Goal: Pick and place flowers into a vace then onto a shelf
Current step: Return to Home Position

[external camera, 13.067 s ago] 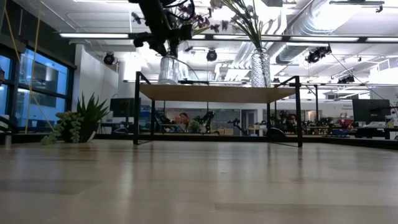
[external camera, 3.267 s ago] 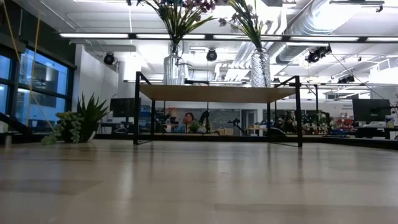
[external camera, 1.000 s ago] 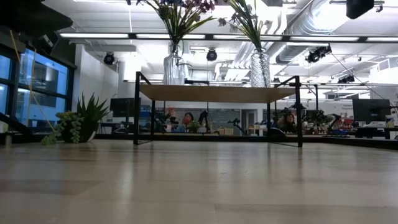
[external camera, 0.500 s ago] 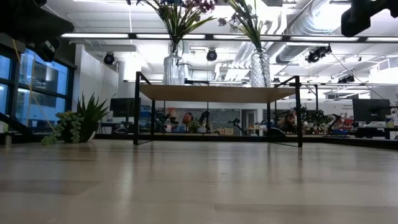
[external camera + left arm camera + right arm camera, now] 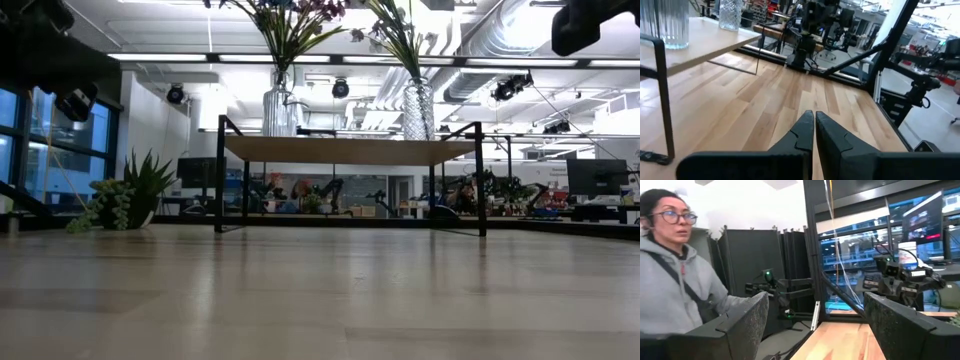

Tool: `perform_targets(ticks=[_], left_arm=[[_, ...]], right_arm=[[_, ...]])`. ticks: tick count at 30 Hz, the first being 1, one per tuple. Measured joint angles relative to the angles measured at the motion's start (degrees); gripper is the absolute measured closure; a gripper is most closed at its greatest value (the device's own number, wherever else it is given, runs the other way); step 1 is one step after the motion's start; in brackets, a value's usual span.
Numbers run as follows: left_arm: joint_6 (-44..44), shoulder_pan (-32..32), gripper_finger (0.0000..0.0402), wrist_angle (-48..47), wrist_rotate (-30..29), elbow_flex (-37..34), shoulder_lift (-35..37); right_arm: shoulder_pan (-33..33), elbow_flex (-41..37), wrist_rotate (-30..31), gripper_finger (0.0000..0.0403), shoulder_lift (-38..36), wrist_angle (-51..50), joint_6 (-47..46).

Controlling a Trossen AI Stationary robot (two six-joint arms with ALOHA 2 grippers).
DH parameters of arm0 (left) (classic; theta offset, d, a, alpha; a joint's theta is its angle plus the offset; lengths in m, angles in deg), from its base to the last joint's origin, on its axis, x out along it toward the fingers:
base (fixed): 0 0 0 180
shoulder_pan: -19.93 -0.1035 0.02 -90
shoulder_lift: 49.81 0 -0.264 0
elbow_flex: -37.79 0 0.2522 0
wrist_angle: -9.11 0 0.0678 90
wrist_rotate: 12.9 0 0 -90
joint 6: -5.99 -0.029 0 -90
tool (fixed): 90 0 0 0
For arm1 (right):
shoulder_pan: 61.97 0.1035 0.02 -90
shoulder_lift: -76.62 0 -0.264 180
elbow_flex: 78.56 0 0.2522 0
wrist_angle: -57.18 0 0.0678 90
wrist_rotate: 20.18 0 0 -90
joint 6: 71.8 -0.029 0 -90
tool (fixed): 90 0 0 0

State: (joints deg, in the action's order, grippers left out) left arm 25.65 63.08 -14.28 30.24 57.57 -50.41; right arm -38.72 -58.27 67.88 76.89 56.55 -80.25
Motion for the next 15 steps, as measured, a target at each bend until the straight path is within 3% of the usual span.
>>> perform_targets(ticks=[7, 15], left_arm=[[-2.99, -0.07, 0.0351, 9.25, 0.42, -3.93, -0.43], [-2.71, -1.26, 0.0350, 11.48, -0.21, -4.33, -5.62]], right_arm=[[0.00, 0.00, -0.08, 0.0086, 0.00, 0.76, 0.51], [0.00, 0.02, 0.39, 0.0086, 0.00, 1.33, 0.98]])
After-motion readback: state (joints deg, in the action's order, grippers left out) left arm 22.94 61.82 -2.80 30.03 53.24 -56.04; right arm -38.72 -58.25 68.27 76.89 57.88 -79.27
